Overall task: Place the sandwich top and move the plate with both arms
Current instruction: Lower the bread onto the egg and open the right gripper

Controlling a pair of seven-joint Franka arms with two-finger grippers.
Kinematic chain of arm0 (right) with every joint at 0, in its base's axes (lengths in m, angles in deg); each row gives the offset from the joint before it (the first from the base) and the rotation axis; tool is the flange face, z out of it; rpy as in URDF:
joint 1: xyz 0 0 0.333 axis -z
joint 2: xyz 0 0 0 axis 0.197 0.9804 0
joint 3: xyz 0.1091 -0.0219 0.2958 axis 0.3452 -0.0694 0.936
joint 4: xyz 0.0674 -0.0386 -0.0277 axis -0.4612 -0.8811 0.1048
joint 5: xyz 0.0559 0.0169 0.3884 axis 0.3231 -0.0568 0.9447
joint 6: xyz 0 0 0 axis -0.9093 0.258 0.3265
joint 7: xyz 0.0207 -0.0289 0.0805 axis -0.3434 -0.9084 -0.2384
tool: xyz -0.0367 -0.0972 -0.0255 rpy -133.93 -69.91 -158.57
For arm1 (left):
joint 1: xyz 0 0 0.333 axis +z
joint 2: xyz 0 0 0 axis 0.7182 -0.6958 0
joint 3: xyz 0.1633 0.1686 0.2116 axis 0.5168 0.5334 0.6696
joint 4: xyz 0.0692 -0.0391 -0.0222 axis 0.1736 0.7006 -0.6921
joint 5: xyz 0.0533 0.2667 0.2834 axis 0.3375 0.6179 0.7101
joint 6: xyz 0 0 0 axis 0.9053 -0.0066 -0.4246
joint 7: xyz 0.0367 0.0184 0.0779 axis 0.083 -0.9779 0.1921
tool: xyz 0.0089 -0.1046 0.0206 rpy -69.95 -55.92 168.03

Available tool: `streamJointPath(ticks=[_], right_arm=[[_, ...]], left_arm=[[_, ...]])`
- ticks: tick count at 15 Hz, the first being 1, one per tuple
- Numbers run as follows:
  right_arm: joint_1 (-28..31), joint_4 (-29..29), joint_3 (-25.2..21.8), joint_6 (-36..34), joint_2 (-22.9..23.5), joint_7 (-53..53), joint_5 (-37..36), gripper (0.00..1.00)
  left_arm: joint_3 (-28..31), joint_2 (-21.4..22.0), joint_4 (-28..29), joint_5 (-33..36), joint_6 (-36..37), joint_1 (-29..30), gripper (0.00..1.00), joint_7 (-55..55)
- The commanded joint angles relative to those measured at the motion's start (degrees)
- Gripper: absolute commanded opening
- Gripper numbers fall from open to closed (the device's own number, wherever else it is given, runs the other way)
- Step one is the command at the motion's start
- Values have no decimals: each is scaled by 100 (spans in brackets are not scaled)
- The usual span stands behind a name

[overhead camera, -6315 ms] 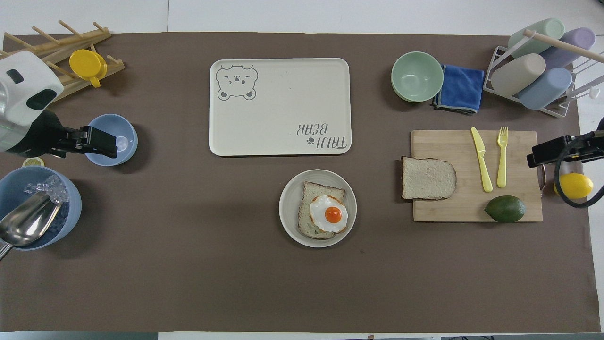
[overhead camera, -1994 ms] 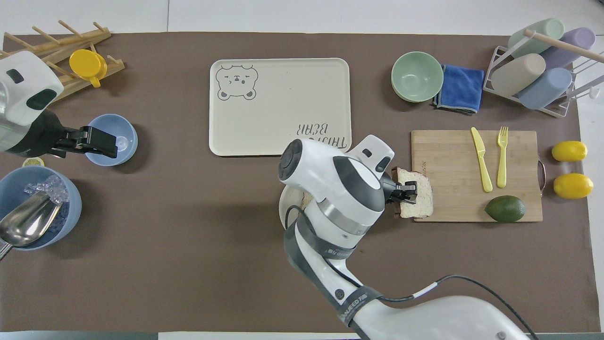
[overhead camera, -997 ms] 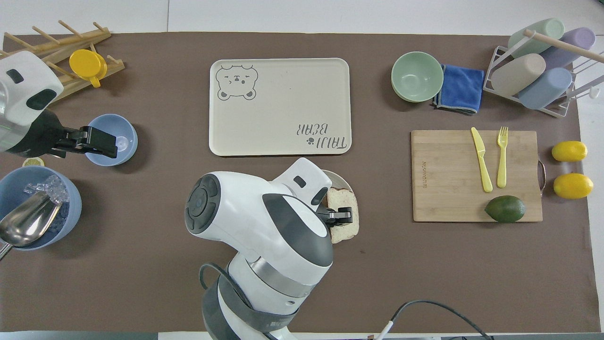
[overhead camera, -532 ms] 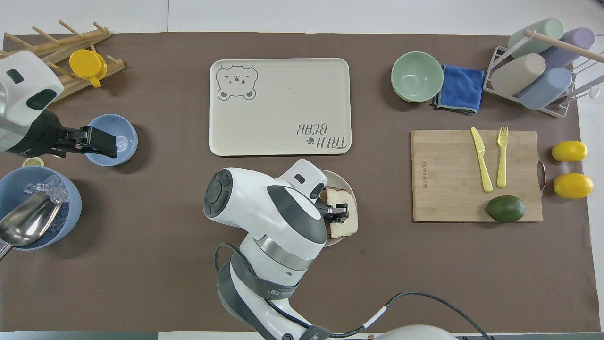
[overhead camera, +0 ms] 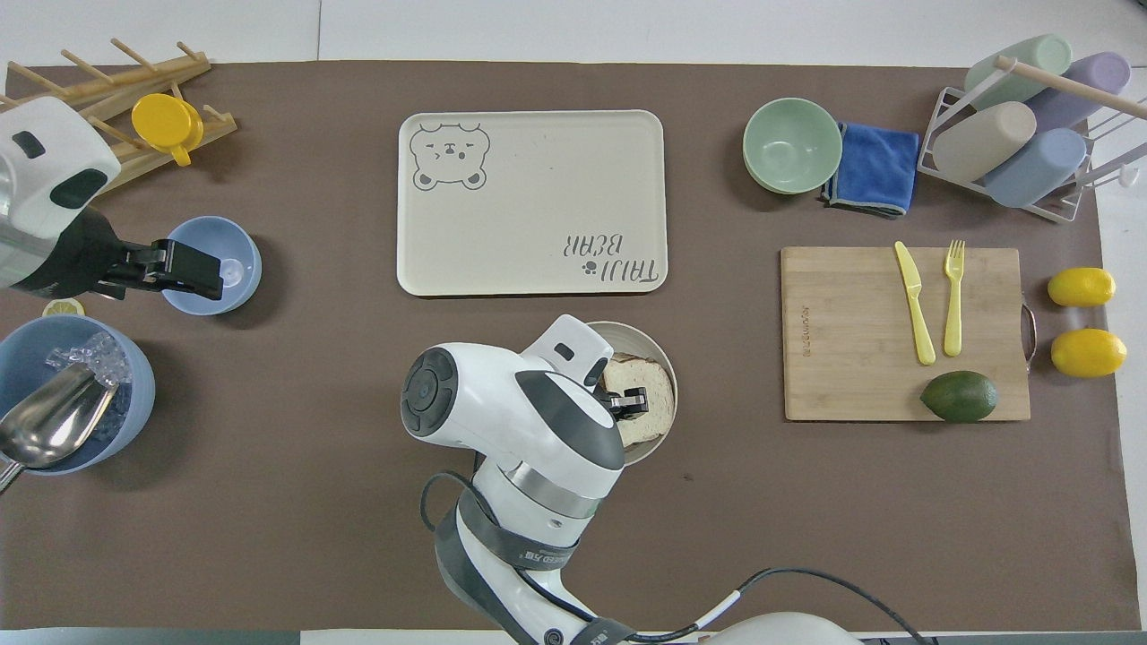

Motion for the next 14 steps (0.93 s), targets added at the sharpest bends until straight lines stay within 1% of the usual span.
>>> streamJointPath(ticks=[1,2,3,5,6,7,8,9,12,13,14], right_arm=[[17,-279,61,321,-217,96,126,11],[17,-314,61,435,-208,88,126,24],[17,-358,61,567,-217,88,213,43],[43,-445,61,857,-217,88,424,59],[43,-489,61,971,-217,96,504,69],[60,-542,61,1120,-217,96,565,75],[61,-595,61,1209,-217,96,601,75],[61,-595,61,1227,-217,96,671,78],[113,-490,52,1359,-225,96,1083,88],[244,-446,26,1324,-365,18,1110,93],[532,-446,43,1298,-557,-78,1119,100]], left_arm=[[-21,26,-59,-69,43,58,100,72],[-21,26,-59,-69,43,49,100,72],[-21,26,-59,-69,43,58,100,72],[-21,26,-59,-69,43,58,100,72],[-21,26,-59,-69,35,58,100,72],[-21,26,-59,-69,34,58,100,72],[-21,26,-59,-69,43,58,100,72],[-21,26,-59,-69,43,58,100,72],[-21,26,-50,-69,43,58,100,72],[-21,26,-50,-69,35,58,100,72],[-21,26,-59,-69,34,58,100,72]])
